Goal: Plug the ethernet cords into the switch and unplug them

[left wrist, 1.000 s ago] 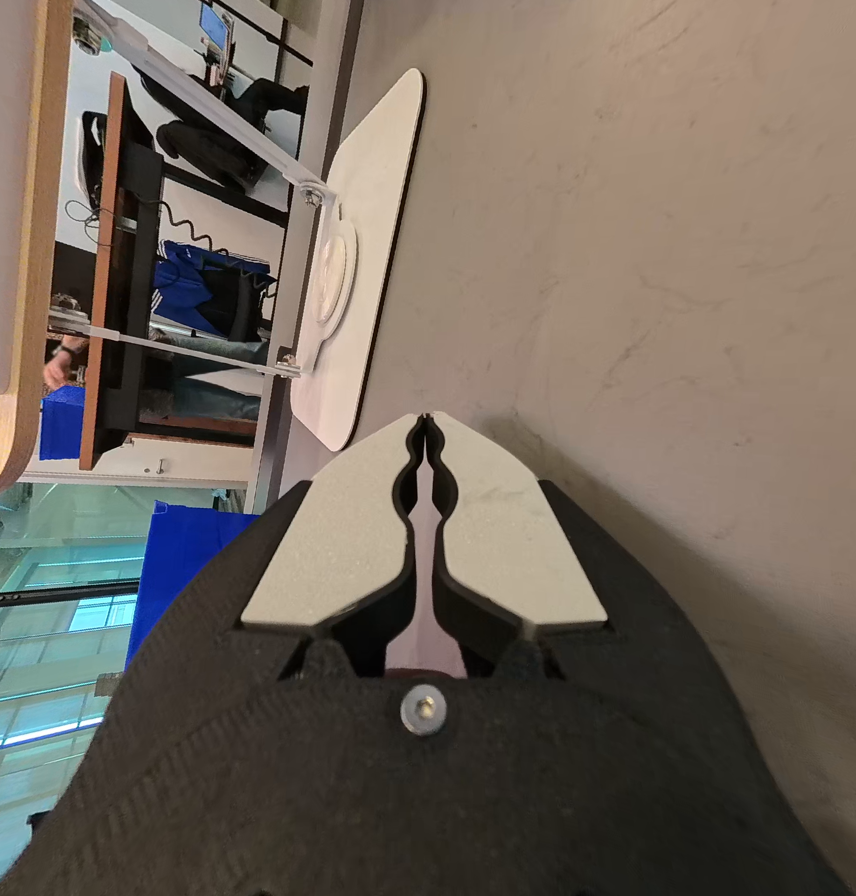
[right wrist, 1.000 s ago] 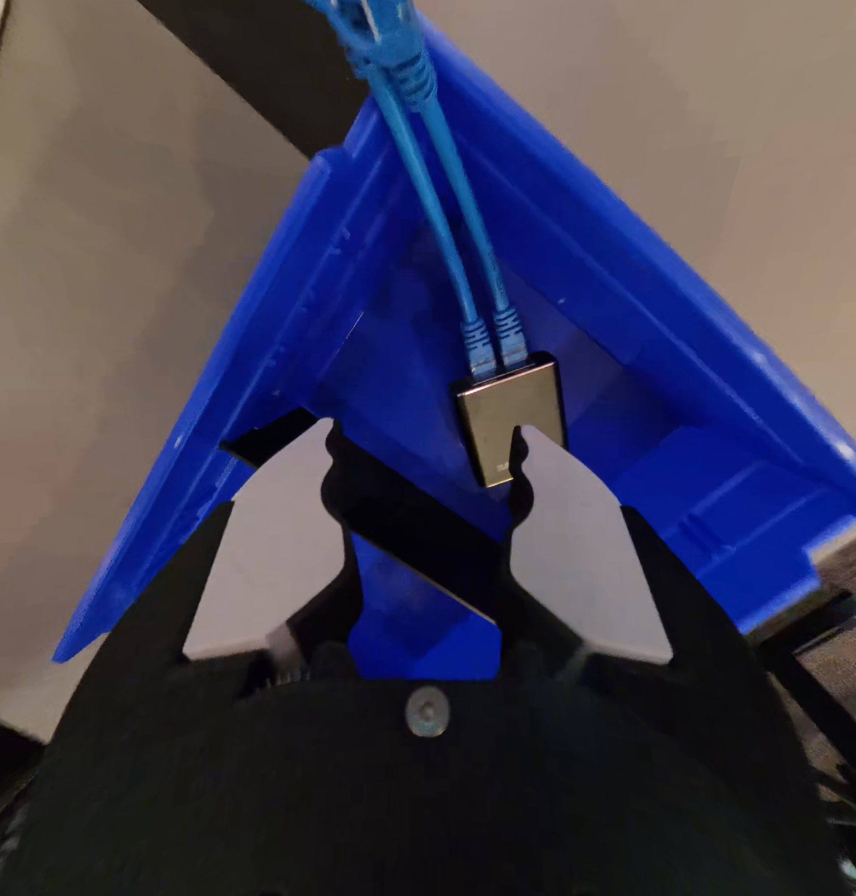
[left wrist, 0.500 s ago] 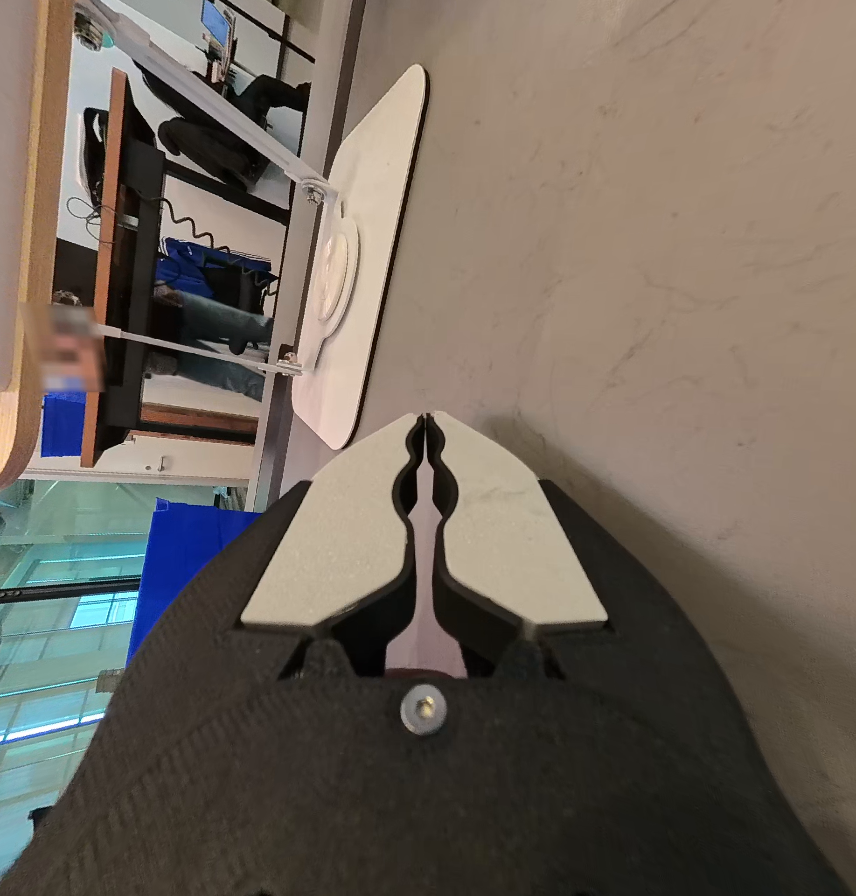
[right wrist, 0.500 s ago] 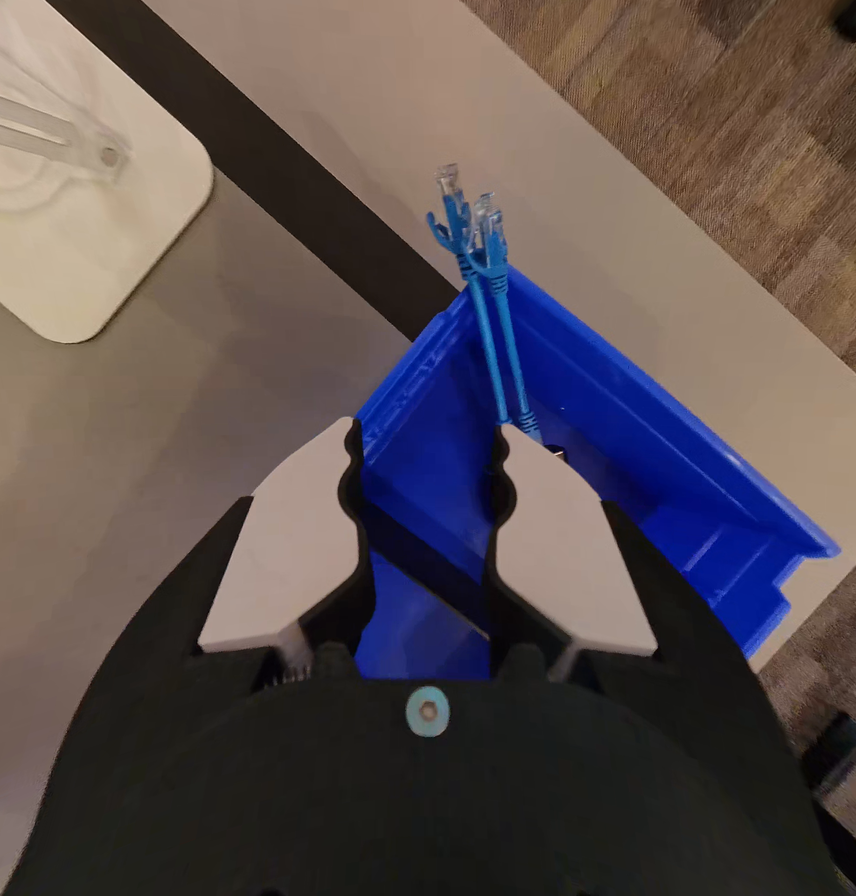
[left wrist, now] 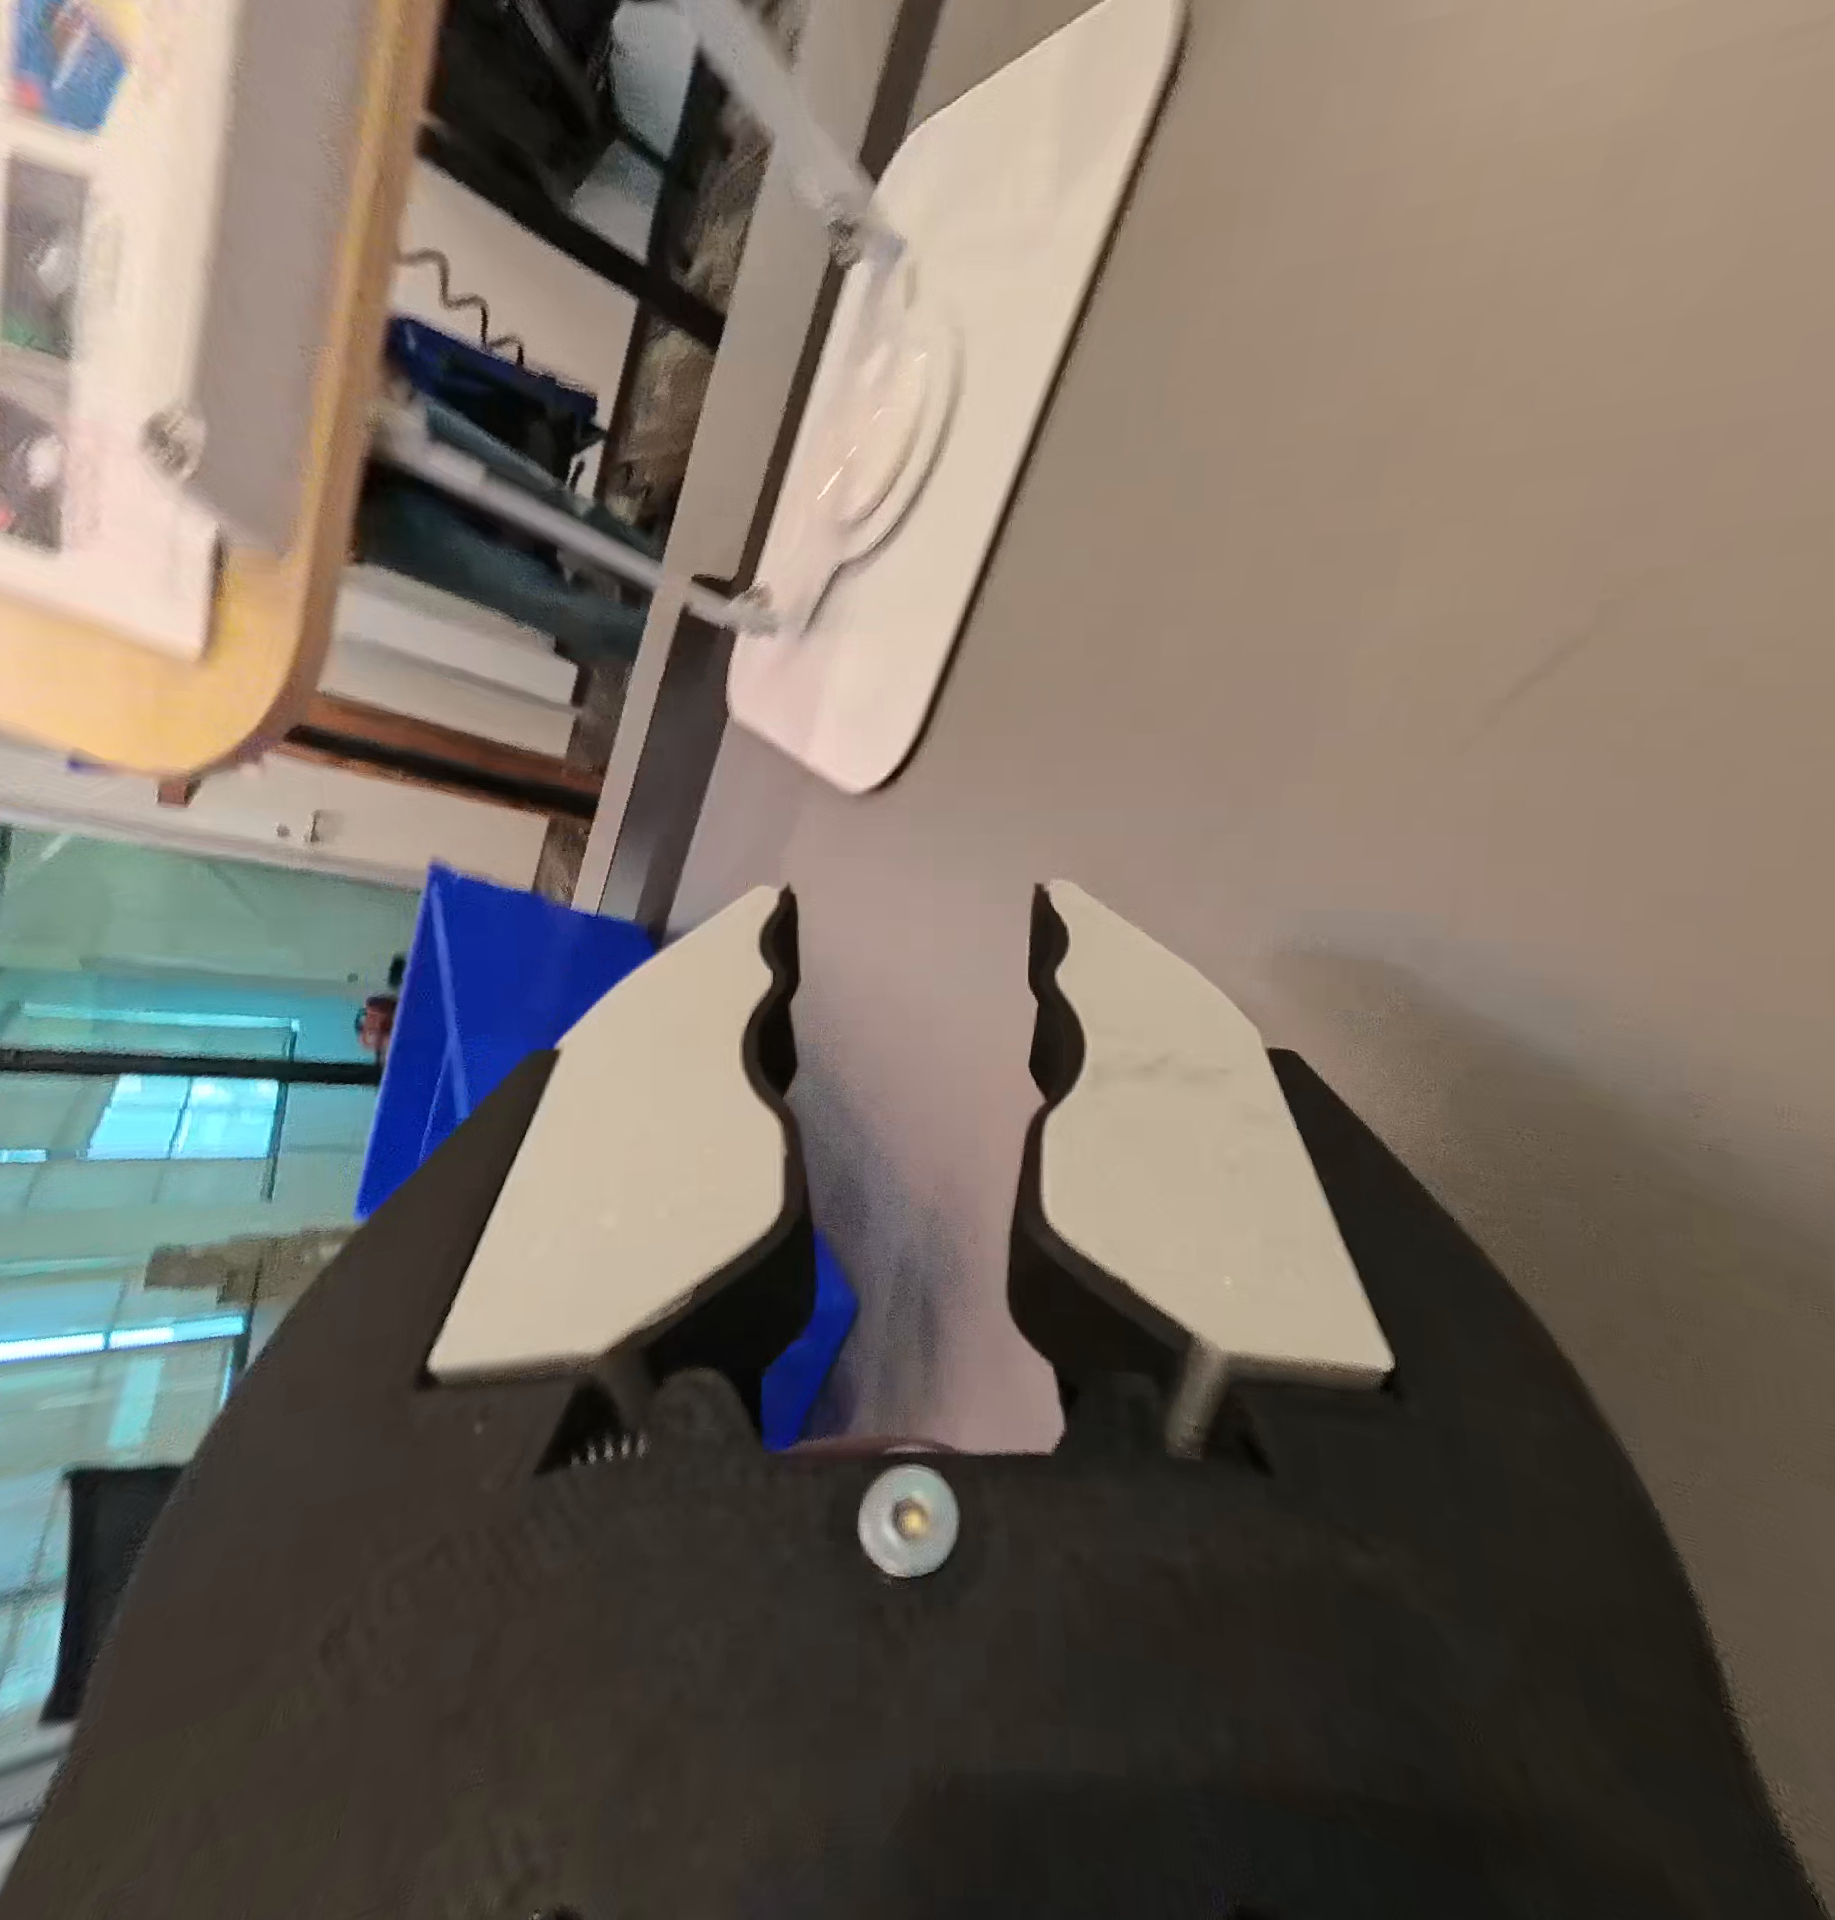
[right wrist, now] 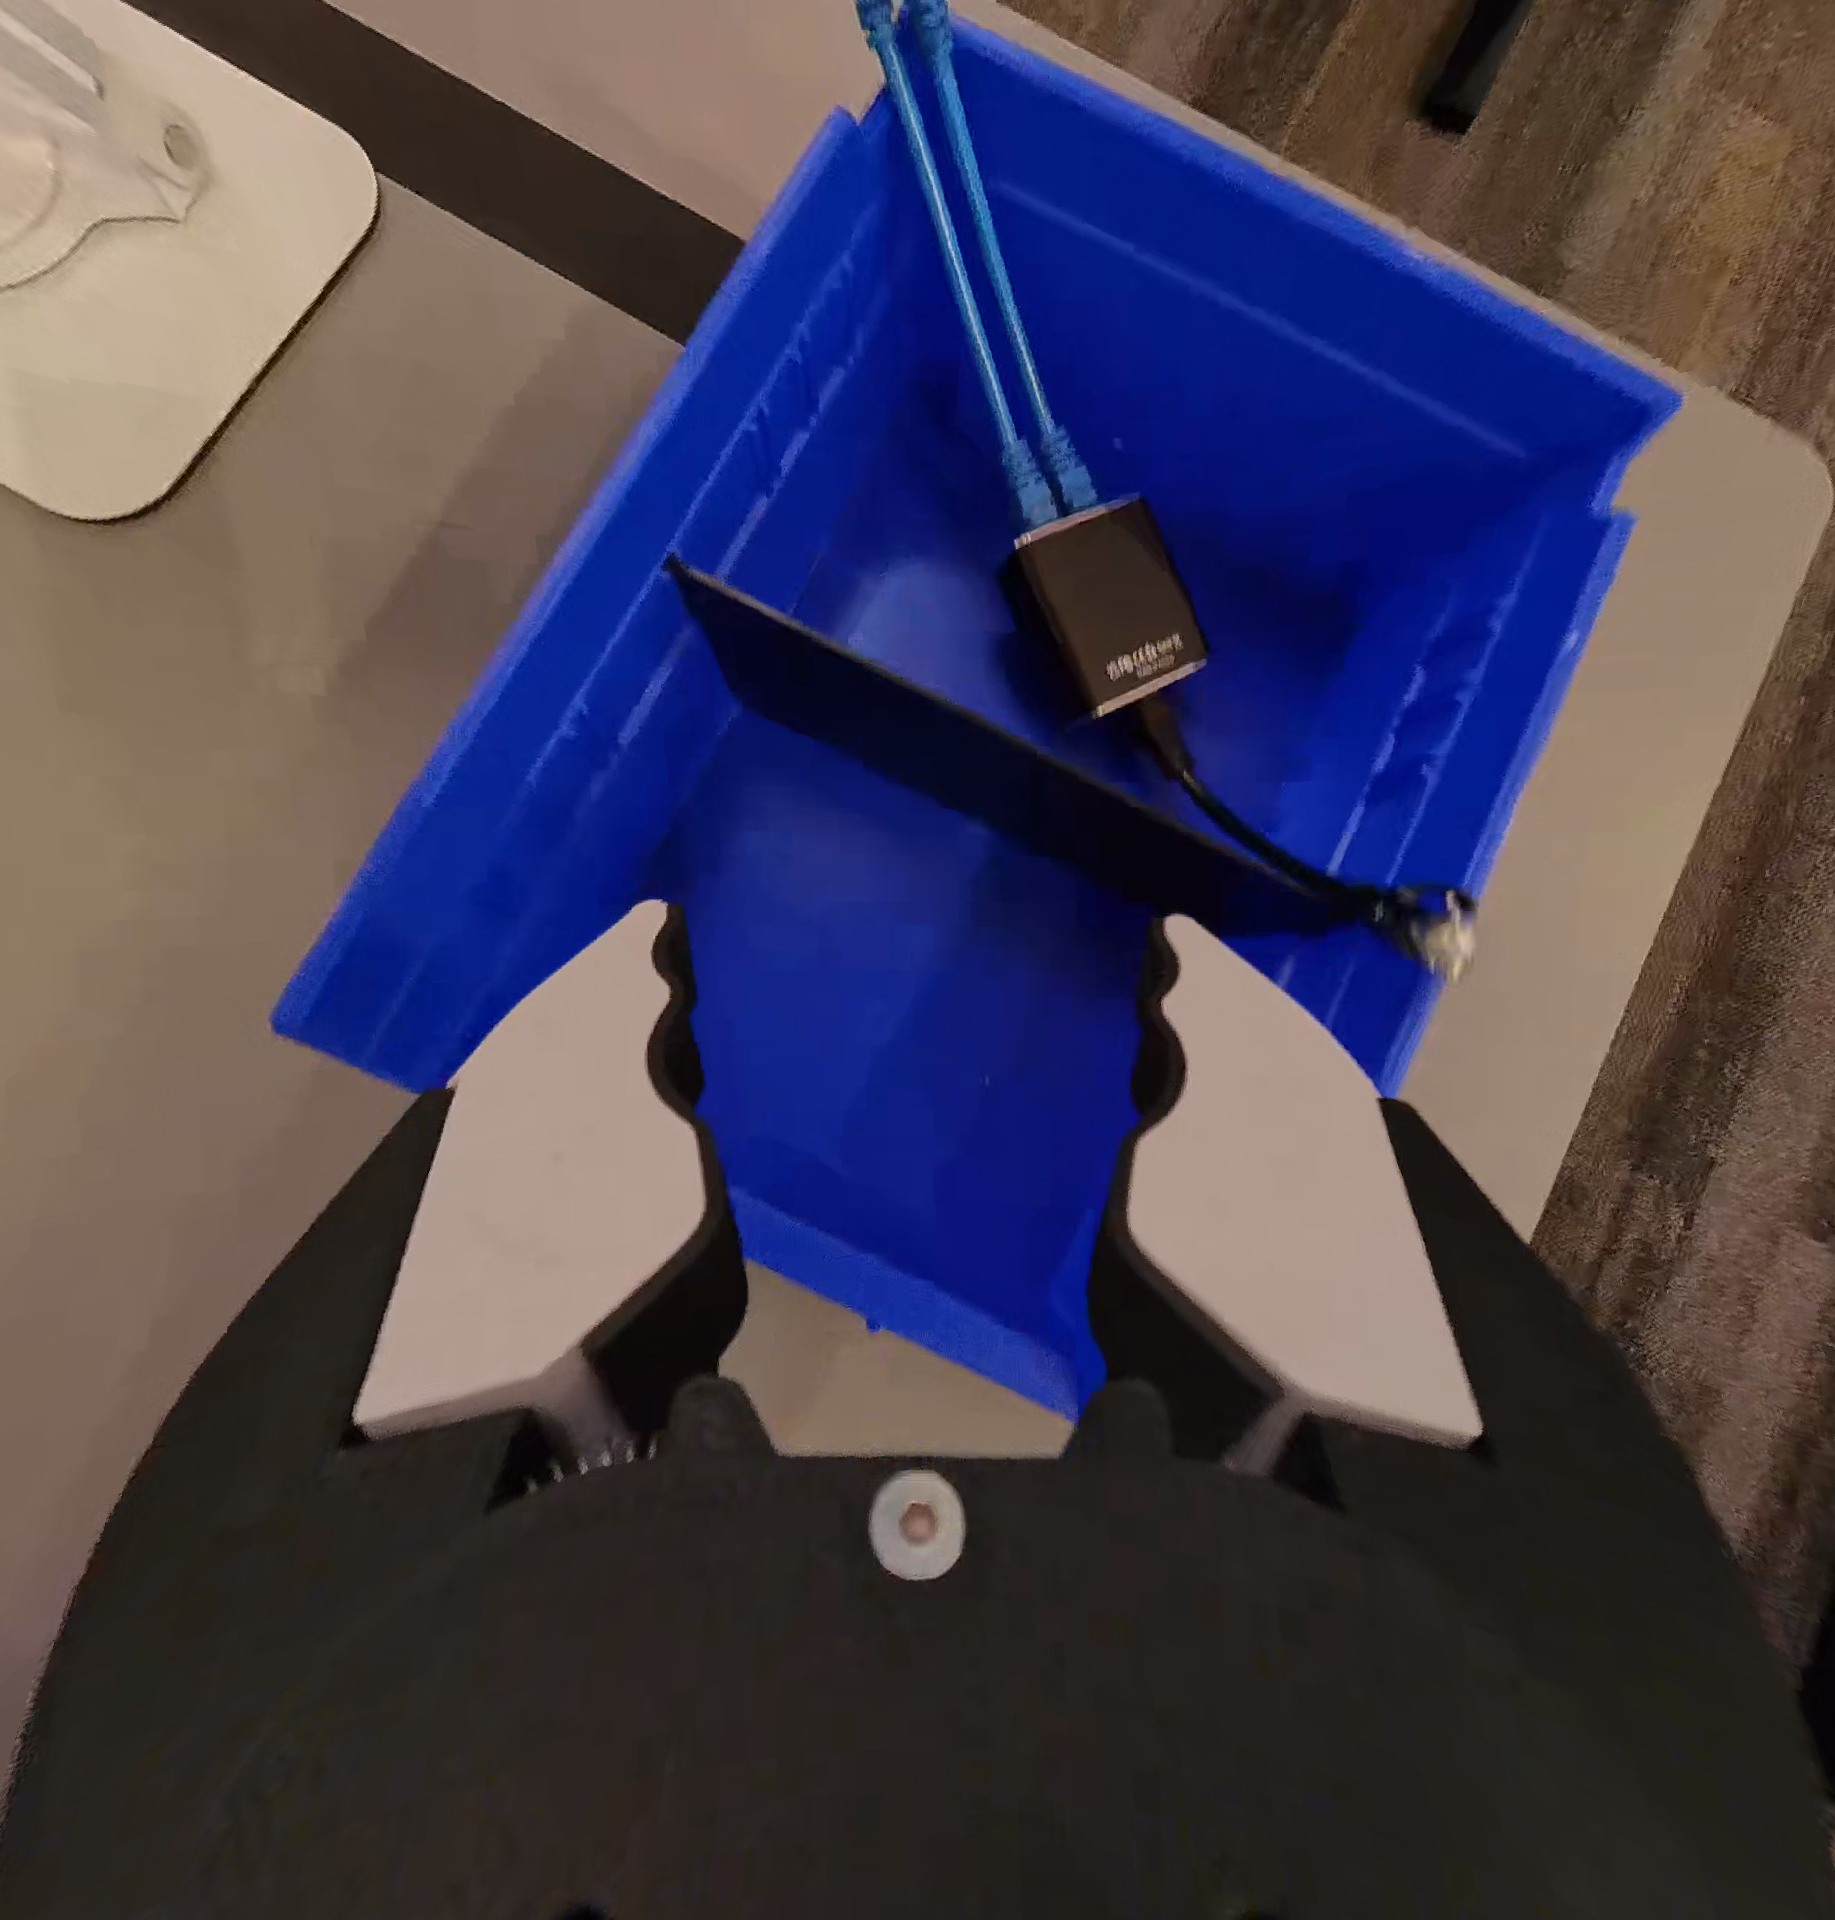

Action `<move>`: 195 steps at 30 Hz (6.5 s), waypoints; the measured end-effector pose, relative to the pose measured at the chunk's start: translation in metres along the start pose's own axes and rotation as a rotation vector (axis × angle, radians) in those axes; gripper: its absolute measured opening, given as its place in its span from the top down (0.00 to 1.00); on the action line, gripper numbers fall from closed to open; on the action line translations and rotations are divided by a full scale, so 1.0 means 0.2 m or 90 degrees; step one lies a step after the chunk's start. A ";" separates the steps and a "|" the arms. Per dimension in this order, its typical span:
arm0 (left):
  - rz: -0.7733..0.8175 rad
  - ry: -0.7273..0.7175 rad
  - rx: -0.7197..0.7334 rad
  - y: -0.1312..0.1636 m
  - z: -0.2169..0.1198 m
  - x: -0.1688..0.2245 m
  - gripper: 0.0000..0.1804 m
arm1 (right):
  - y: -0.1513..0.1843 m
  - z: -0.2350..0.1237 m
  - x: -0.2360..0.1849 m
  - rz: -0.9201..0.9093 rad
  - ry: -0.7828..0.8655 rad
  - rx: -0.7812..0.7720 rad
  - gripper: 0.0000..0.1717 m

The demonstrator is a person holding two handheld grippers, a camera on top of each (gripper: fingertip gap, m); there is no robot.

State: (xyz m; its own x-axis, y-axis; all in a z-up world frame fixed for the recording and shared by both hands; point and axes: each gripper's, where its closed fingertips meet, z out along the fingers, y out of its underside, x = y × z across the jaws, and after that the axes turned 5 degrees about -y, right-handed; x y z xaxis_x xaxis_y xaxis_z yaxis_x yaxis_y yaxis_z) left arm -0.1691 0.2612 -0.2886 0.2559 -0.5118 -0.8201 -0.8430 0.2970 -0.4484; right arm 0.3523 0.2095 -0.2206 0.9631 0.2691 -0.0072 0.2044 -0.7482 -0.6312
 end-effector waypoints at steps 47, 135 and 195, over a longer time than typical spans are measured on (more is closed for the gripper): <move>-0.108 -0.120 -0.230 0.95 -0.33 -0.22 0.77 | 0.58 0.03 0.24 0.197 0.076 0.007 0.97; -0.616 -0.160 -0.194 1.41 -0.51 -1.01 0.99 | 0.67 -0.23 -0.58 0.116 -0.028 -0.166 0.96; -0.585 -0.301 -0.164 1.47 -1.26 -1.16 0.98 | -0.01 0.16 -1.82 -0.427 -0.230 0.086 0.66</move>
State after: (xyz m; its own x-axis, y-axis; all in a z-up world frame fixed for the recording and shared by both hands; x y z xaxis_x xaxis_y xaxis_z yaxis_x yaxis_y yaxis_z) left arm -0.5962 0.2640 -0.1406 0.9561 -0.0713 -0.2844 -0.2931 -0.2515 -0.9224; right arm -0.0038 0.1334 -0.2410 0.5191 0.8373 0.1714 0.6781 -0.2814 -0.6790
